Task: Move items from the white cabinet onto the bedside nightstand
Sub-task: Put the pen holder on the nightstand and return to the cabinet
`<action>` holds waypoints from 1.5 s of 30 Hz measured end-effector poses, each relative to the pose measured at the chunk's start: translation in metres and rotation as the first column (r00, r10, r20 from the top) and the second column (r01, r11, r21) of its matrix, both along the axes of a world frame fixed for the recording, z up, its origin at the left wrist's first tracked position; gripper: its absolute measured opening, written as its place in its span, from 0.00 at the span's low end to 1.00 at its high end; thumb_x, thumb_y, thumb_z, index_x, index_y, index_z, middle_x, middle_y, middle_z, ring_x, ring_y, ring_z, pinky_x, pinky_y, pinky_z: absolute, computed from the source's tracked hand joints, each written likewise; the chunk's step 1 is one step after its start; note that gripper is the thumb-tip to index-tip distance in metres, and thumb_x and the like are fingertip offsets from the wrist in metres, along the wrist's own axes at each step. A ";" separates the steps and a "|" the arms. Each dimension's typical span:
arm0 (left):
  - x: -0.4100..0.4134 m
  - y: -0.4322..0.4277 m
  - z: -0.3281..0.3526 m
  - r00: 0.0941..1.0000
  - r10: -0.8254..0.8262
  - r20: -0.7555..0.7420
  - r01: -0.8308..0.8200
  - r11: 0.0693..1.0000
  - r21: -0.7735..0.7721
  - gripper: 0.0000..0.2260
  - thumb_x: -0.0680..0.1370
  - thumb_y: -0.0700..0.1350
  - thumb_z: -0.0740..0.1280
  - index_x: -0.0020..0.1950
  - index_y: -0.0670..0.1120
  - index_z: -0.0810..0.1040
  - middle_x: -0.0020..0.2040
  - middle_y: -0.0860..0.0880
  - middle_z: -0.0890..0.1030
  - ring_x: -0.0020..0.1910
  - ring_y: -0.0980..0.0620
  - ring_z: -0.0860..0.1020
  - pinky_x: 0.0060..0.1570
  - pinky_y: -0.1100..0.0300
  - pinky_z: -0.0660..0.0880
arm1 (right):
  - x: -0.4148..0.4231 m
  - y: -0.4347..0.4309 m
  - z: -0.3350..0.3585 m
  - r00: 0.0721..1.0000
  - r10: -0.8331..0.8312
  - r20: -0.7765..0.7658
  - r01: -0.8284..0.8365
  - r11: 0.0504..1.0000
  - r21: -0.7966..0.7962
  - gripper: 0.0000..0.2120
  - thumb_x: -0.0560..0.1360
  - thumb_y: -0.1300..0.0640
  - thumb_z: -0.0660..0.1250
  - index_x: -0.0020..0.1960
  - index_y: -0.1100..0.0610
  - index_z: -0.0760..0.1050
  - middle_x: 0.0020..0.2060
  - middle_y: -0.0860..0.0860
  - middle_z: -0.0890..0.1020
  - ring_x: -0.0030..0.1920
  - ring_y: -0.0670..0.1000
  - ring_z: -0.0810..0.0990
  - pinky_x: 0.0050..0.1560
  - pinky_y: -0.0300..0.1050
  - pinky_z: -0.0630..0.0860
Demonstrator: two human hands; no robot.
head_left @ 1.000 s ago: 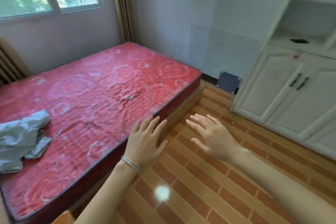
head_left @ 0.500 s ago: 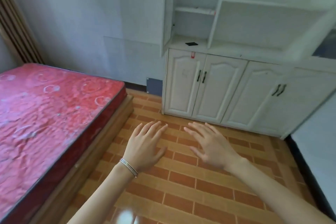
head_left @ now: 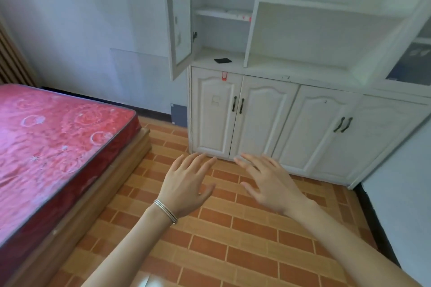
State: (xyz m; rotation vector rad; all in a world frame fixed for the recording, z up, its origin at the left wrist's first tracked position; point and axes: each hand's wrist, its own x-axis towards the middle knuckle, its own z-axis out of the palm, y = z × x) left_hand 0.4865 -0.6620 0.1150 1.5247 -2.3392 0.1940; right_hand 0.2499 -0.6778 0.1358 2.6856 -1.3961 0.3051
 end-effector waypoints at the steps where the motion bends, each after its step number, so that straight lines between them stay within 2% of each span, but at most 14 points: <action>1: -0.004 -0.008 -0.002 1.000 -0.004 0.008 0.004 1.000 0.011 0.25 0.75 0.60 0.56 0.69 0.50 0.72 0.65 0.49 0.76 0.64 0.48 0.73 0.64 0.48 0.68 | -0.003 -0.008 -0.003 1.000 0.002 0.011 -0.002 1.000 0.006 0.27 0.75 0.43 0.53 0.71 0.52 0.64 0.66 0.51 0.72 0.65 0.51 0.70 0.67 0.49 0.62; 6: -0.010 -0.054 -0.018 0.999 -0.028 0.039 0.026 0.998 0.053 0.25 0.76 0.61 0.56 0.70 0.50 0.70 0.65 0.49 0.75 0.65 0.48 0.72 0.64 0.47 0.69 | -0.007 -0.053 -0.025 0.999 0.013 0.036 -0.014 0.999 0.035 0.26 0.76 0.44 0.53 0.71 0.52 0.64 0.66 0.51 0.72 0.66 0.51 0.70 0.67 0.51 0.65; 9: -0.007 -0.097 -0.018 0.998 -0.032 0.060 0.030 0.999 0.021 0.26 0.75 0.60 0.56 0.68 0.49 0.72 0.64 0.49 0.76 0.63 0.48 0.74 0.62 0.48 0.70 | -0.006 -0.095 -0.026 1.000 -0.005 0.028 0.003 0.999 0.049 0.27 0.75 0.44 0.52 0.70 0.52 0.65 0.65 0.51 0.73 0.65 0.51 0.71 0.66 0.52 0.66; 14: 0.006 -0.201 0.015 0.998 -0.005 0.056 0.008 0.998 -0.056 0.26 0.75 0.60 0.55 0.69 0.50 0.71 0.64 0.48 0.76 0.62 0.47 0.75 0.61 0.47 0.71 | 0.001 -0.191 0.009 0.999 -0.022 0.046 0.023 0.999 -0.034 0.25 0.74 0.45 0.53 0.67 0.54 0.71 0.62 0.52 0.76 0.61 0.52 0.74 0.62 0.50 0.68; 20: 0.013 -0.315 0.052 0.996 -0.026 0.086 0.036 0.994 -0.107 0.26 0.76 0.61 0.55 0.70 0.51 0.70 0.65 0.48 0.76 0.63 0.47 0.74 0.61 0.47 0.69 | 0.014 -0.295 0.052 0.996 -0.058 0.065 0.065 0.992 -0.105 0.25 0.74 0.46 0.53 0.67 0.54 0.70 0.64 0.53 0.75 0.63 0.53 0.73 0.62 0.51 0.67; 24: 0.017 -0.365 0.053 0.997 -0.014 0.071 0.023 0.991 -0.132 0.26 0.75 0.61 0.55 0.70 0.51 0.70 0.65 0.49 0.76 0.64 0.47 0.74 0.62 0.47 0.68 | 0.024 -0.341 0.056 0.995 -0.048 0.086 0.057 0.992 -0.109 0.26 0.75 0.45 0.52 0.69 0.53 0.69 0.64 0.52 0.74 0.64 0.52 0.72 0.64 0.50 0.65; 30: 0.022 -0.432 0.051 0.998 -0.008 0.056 0.016 0.989 -0.146 0.26 0.75 0.60 0.55 0.70 0.50 0.70 0.64 0.49 0.76 0.63 0.47 0.74 0.62 0.48 0.69 | 0.025 -0.418 0.055 0.995 -0.032 0.097 0.044 0.991 -0.126 0.25 0.75 0.46 0.52 0.66 0.55 0.71 0.62 0.52 0.76 0.61 0.53 0.74 0.63 0.50 0.67; 35: 0.020 -0.503 0.051 0.998 0.037 0.058 -0.027 0.987 -0.160 0.26 0.75 0.60 0.54 0.69 0.49 0.71 0.63 0.47 0.77 0.63 0.45 0.75 0.61 0.47 0.70 | 0.008 -0.493 0.057 0.994 -0.026 0.108 0.047 0.979 -0.197 0.21 0.74 0.49 0.58 0.64 0.55 0.74 0.60 0.52 0.77 0.59 0.53 0.76 0.59 0.48 0.70; 42: -0.008 -0.626 0.091 0.995 0.075 0.063 -0.059 0.972 -0.226 0.26 0.75 0.60 0.54 0.68 0.48 0.72 0.63 0.46 0.77 0.61 0.45 0.75 0.60 0.46 0.70 | -0.018 -0.627 0.093 0.993 0.015 0.121 0.019 0.961 -0.275 0.23 0.74 0.48 0.54 0.63 0.57 0.74 0.58 0.53 0.78 0.56 0.54 0.77 0.57 0.49 0.72; 45: -0.018 -0.678 0.109 0.993 0.109 0.043 -0.095 0.964 -0.248 0.26 0.75 0.59 0.54 0.67 0.47 0.73 0.62 0.46 0.78 0.60 0.45 0.76 0.59 0.46 0.71 | -0.024 -0.686 0.105 0.992 0.047 0.116 -0.011 0.956 -0.294 0.20 0.75 0.52 0.61 0.64 0.57 0.73 0.59 0.54 0.78 0.57 0.54 0.77 0.58 0.49 0.72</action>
